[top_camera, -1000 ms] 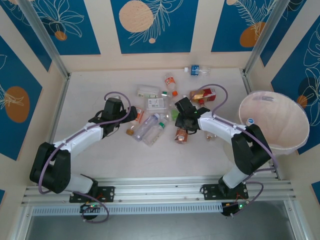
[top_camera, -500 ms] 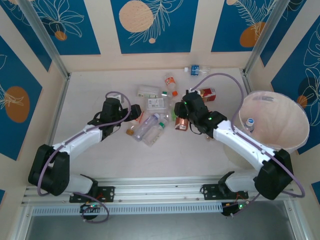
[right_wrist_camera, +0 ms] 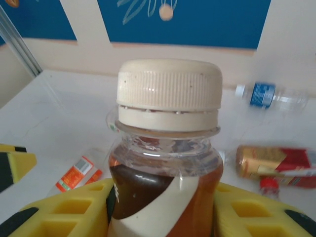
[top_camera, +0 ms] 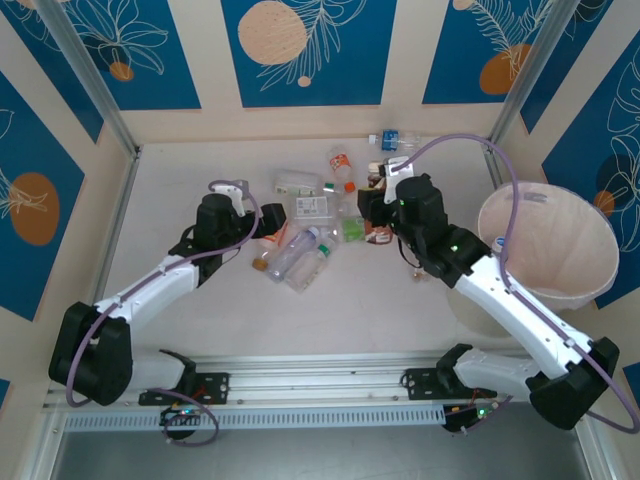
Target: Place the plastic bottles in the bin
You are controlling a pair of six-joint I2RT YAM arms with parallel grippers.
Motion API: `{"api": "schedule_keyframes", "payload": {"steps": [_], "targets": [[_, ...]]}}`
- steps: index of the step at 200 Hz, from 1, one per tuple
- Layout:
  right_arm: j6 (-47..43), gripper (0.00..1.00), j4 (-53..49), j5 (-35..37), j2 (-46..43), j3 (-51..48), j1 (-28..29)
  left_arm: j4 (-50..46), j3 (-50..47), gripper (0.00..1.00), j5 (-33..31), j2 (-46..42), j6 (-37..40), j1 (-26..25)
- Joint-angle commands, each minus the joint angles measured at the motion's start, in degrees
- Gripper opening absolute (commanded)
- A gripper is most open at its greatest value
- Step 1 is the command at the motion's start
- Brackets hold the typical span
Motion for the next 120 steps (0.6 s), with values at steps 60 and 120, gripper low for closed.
{"api": "schedule_keyframes", "payload": {"steps": [60, 120], "targets": [[-17.0, 0.0, -0.4, 9.8, -8.2, 5.7, -0.2, 3.3, 1.5, 1.0, 5.6, 2.5, -0.5, 0.5], [-16.0, 0.0, -3.2, 11.4, -13.6, 7.8, -8.5, 4.3, 0.9, 1.0, 4.4, 2.8, -0.9, 0.3]]}}
